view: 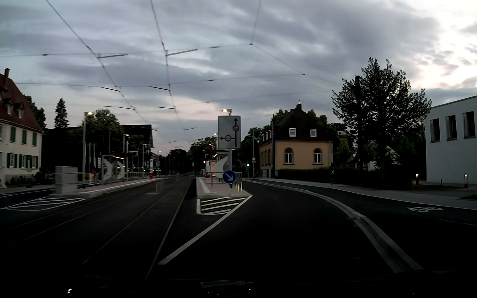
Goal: Follow the waypoints while adhering to traffic rules and regulations
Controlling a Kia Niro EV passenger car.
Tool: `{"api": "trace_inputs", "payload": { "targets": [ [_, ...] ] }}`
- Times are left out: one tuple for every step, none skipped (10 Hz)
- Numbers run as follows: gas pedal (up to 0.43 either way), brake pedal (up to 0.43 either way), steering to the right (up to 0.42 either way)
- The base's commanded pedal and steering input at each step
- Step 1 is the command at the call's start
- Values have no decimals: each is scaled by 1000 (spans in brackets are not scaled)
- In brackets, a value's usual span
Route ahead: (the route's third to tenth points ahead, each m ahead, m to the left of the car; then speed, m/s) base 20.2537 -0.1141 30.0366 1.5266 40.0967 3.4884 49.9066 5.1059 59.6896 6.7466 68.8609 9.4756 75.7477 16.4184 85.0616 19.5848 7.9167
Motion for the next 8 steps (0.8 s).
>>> {"api": "trace_inputs", "payload": {
  "targets": [
    [67, 0, 72],
    [67, 0, 71],
    [67, 0, 65],
    [67, 0, 56],
    [79, 0, 45],
    [87, 0, 38],
    [87, 0, 34],
    [87, 0, 29]
  ]
}}
